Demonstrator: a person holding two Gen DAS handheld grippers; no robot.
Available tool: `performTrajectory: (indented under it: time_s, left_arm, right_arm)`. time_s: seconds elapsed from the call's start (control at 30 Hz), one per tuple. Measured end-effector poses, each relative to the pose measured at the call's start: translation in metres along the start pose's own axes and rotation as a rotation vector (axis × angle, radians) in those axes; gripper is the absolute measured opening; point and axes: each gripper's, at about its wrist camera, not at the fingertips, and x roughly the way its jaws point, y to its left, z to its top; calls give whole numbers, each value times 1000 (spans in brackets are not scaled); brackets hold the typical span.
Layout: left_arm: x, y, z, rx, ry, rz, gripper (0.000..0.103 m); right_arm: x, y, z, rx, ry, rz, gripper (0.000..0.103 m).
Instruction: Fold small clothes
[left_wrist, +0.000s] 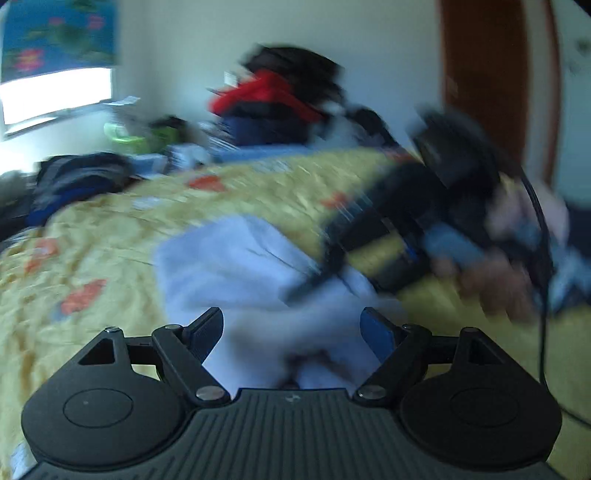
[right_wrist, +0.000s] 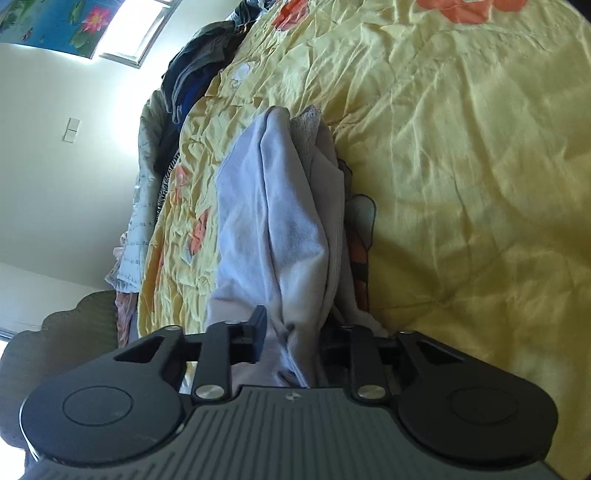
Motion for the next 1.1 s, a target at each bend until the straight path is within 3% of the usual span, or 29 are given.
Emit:
performTrajectory:
  time_s: [0.1, 0.17, 0.3, 0.4, 0.47, 0.5, 0.53, 0.57, 0.6, 0.63, 0.67, 0.73, 0.77, 0.8, 0.87, 0.9, 1.0, 1.1]
  left_arm:
    - [16, -8, -18, 60, 60, 83, 82]
    - [12, -2, -23, 11, 47, 145, 82]
    - [5, 26, -22, -163, 74, 225, 82]
    - [8, 37, -25, -199, 103, 268, 84]
    - [5, 42, -28, -245, 85, 261, 82]
    - [2, 44, -30, -271, 66, 255, 76]
    - [1, 46, -32, -286, 56, 231, 57]
    - [2, 48, -34, -291, 73, 199, 51]
    - [4, 49, -36, -290, 96, 192, 52]
    - [4, 51, -40, -291, 94, 200, 56]
    - [3, 52, -42, -293, 87, 208, 59]
    - [4, 55, -43, -305, 95, 224, 72]
    - [5, 55, -42, -303, 100, 231, 73]
    - [4, 54, -40, -294, 106, 237, 73]
    - [-1, 50, -35, -276, 111, 249, 73]
    - [-6, 49, -33, -267, 107, 245, 73]
    - [-32, 41, -27, -249, 25, 166, 71]
    - [-48, 21, -23, -155, -94, 67, 72]
  right_arm:
    - [-19, 15, 17, -8, -130, -38, 48]
    - [-25, 26, 30, -41, -204, -25, 55]
    - [2, 53, 59, -111, -148, 44, 60]
    - [31, 74, 73, -152, -107, 32, 61]
    - [51, 77, 81, -143, -73, 34, 69]
    - [59, 73, 82, -140, -60, 10, 68]
    - [65, 65, 84, -125, -58, -32, 67]
    - [70, 51, 84, -87, -54, -61, 52]
    - [71, 37, 87, -51, -58, -33, 31]
    - [68, 21, 87, 7, -68, -6, 21]
    - [65, 6, 87, 68, -63, 2, 3]
    - [59, -11, 86, 119, -64, 48, 2]
    - [54, -13, 83, 132, -79, 49, 2]
    - [44, -8, 75, 131, -102, 34, 10]
    - [22, 12, 55, 57, -134, 64, 38]
    - [10, 23, 41, 8, -140, 93, 57]
    - [-16, 46, -3, -128, -78, 188, 61]
    - [-27, 51, -35, -190, 11, 203, 60]
